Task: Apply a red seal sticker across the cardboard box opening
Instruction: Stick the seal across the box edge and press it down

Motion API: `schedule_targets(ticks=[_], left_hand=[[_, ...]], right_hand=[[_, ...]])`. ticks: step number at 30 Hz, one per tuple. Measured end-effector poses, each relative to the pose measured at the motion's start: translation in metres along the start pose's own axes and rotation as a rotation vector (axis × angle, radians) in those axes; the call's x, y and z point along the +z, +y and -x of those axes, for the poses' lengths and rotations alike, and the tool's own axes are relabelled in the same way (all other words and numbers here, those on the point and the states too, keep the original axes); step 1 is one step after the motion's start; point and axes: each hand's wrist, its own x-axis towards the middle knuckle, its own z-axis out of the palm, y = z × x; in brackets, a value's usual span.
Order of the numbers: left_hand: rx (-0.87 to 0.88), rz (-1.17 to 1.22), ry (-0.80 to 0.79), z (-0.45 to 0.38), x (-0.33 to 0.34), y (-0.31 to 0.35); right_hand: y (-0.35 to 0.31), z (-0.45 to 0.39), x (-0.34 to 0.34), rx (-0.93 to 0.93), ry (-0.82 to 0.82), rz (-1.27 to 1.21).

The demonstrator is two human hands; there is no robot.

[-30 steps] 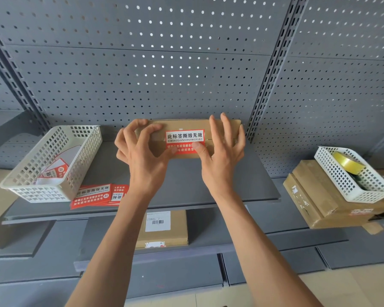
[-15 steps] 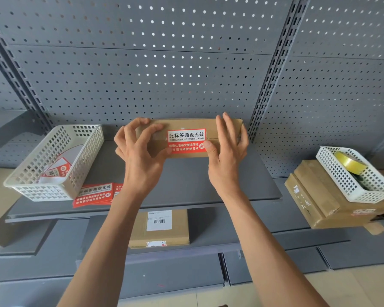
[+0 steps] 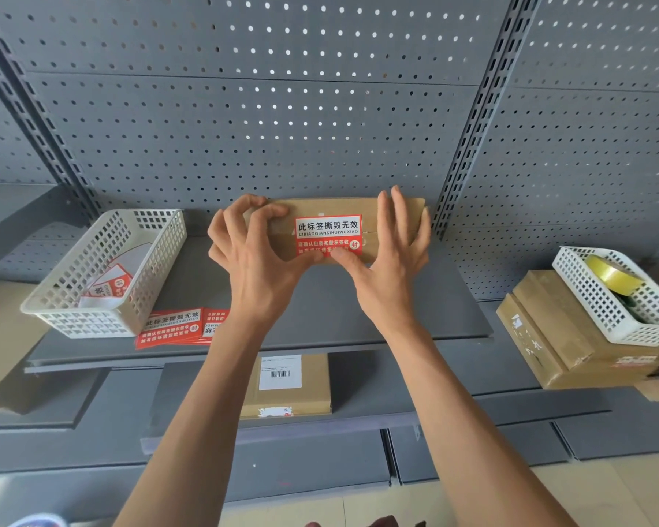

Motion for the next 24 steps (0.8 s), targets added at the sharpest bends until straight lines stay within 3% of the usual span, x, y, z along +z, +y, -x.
schedule_targets(ticks=[24], left_hand=[[0.030, 0.086, -0.082, -0.008, -0.015, -0.009]], right_hand=[[0.013, -0.008, -0.019, -0.064, -0.033, -0.083]])
